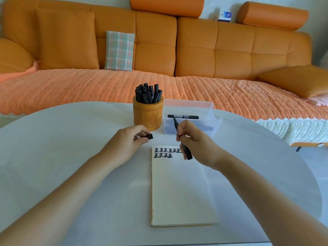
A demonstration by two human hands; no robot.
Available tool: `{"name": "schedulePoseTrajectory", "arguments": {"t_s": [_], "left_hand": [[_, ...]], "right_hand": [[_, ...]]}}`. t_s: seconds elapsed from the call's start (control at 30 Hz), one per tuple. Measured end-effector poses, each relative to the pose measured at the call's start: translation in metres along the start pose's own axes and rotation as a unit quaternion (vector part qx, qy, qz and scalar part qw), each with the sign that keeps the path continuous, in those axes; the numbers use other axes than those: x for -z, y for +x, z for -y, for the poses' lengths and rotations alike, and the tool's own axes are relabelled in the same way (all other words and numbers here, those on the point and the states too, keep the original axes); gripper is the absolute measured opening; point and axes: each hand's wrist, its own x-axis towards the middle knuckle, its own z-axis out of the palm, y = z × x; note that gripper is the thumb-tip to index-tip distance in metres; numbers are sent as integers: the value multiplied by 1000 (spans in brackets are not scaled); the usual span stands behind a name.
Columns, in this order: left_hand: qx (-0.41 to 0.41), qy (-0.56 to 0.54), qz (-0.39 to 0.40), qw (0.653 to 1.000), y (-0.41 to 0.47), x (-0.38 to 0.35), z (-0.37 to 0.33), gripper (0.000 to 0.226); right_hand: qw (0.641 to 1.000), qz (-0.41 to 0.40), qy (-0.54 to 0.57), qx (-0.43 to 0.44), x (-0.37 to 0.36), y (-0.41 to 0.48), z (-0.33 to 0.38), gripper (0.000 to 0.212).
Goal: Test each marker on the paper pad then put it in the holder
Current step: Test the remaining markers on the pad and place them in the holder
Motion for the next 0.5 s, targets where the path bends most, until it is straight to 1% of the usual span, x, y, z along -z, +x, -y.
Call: {"name": "schedulePoseTrajectory", "arguments": {"t_s": [0.07,0.1,0.27,0.5], "left_hand": [[-9,-21,-10,1000,0,1,-6,15],[-17,-24,-13,999,1,1,-8,16],[-47,-16,-23,999,0,1,-11,17],[-60,-13,-10,998,1,1,-11,18]], "right_hand": [[996,-7,-94,9,-1,1,-2,25],[993,-13,-117,8,-1,1,-3,26],[984,-59,-167,-2,-2,3,-5,20],[982,-57,-181,-7,-6,1,-1,23]]}}
